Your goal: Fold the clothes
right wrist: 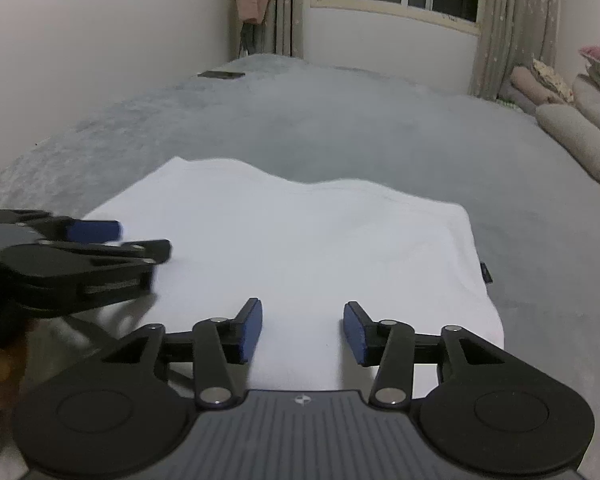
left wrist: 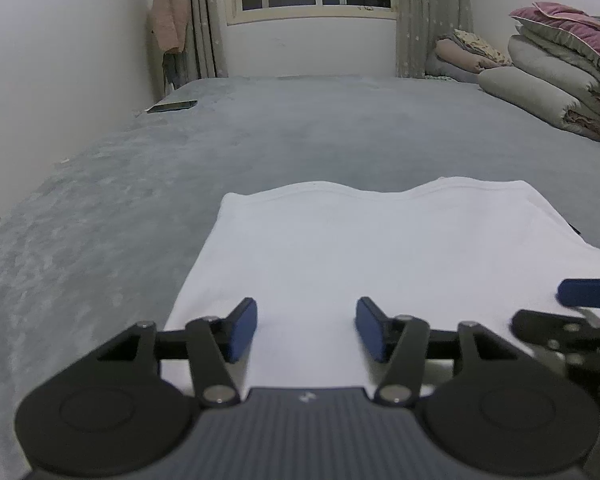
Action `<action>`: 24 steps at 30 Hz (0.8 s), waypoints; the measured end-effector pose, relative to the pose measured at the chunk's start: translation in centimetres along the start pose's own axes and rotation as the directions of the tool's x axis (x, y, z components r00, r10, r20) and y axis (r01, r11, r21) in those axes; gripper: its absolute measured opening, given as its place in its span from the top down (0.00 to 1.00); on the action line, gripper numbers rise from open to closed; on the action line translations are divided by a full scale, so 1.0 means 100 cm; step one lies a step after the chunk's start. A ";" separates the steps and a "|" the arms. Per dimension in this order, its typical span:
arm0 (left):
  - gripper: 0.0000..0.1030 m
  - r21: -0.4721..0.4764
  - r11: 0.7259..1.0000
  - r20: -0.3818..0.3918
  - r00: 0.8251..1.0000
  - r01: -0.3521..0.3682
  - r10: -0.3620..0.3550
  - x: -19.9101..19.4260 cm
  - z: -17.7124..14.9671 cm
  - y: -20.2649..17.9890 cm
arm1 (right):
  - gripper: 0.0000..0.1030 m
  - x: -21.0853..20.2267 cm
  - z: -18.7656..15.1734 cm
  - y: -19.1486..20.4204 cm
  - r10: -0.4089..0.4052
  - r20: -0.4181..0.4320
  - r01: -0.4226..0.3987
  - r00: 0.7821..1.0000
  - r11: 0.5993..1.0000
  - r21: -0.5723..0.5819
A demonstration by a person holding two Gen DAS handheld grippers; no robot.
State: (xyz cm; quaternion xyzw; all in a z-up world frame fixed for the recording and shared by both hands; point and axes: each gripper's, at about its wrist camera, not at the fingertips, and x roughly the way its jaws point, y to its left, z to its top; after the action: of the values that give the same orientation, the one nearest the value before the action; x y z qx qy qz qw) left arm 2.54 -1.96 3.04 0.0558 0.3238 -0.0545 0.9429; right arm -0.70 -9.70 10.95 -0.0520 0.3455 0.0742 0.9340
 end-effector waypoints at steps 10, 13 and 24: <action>0.39 -0.050 0.997 0.004 0.999 0.050 -0.050 -0.012 0.006 0.006 | 0.50 -0.006 0.001 -0.002 -0.005 0.023 0.004 1.000 0.999 0.039; 0.33 -0.032 0.996 0.016 0.997 0.077 -0.077 -0.017 0.004 -0.002 | 0.49 -0.008 0.001 -0.005 0.017 0.018 -0.018 1.000 0.998 0.054; 0.30 -0.050 0.998 -0.017 0.999 0.038 -0.039 -0.003 -0.005 0.008 | 0.47 -0.003 -0.006 -0.030 0.009 -0.042 -0.005 0.999 0.996 0.091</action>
State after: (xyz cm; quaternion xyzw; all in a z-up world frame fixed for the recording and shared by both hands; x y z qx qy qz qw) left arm 2.05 -1.06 2.88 0.0268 0.3344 -0.0640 0.9399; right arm -0.78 -12.74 10.76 -0.0097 0.3685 0.0604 0.9276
